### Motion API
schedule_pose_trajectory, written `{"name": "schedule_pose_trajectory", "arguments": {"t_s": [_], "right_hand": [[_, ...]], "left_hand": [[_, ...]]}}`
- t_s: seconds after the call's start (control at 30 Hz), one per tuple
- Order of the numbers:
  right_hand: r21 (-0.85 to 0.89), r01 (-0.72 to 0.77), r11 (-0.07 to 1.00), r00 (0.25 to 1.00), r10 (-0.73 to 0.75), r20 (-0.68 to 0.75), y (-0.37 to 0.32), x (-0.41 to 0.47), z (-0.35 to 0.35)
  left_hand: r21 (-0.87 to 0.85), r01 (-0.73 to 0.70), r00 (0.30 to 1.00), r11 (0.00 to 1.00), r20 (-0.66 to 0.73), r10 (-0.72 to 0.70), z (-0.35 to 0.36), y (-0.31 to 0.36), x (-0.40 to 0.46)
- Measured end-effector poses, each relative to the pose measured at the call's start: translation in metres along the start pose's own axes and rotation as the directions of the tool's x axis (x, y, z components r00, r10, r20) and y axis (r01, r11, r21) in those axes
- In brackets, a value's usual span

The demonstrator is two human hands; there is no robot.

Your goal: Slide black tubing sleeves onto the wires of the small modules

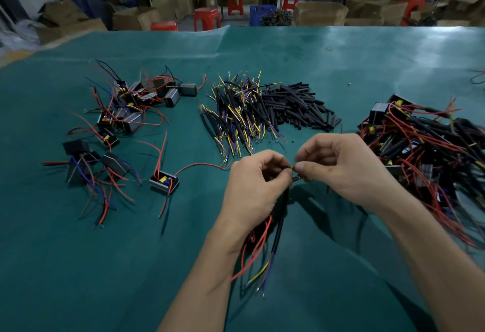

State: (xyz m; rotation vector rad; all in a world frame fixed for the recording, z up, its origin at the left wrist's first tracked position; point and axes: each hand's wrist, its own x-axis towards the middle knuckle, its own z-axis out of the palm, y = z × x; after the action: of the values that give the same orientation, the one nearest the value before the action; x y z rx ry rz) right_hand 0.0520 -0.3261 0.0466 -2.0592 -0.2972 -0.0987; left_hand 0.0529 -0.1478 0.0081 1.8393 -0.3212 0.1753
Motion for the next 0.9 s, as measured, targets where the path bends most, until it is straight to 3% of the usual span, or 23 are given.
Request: {"name": "schedule_pose_trajectory", "arguments": {"t_s": [0.23,0.5,0.9], "right_hand": [[-0.026,0.045,0.999,0.997,-0.046,-0.054,0.001,-0.002,0.004],[-0.279,0.197,0.94,0.964,-0.238,-0.122,0.002,-0.003,0.015],[-0.436,0.3,0.848,0.933,-0.357,-0.053,-0.001,-0.004,0.017]], "left_hand": [[-0.065,0.03,0.997,0.997,-0.07,-0.035,0.002,0.0,-0.003],[0.011,0.038,0.992,0.999,-0.117,-0.036,0.002,-0.002,0.0],[0.032,0.049,0.996,0.998,-0.072,-0.046,0.0,0.001,0.002]]}}
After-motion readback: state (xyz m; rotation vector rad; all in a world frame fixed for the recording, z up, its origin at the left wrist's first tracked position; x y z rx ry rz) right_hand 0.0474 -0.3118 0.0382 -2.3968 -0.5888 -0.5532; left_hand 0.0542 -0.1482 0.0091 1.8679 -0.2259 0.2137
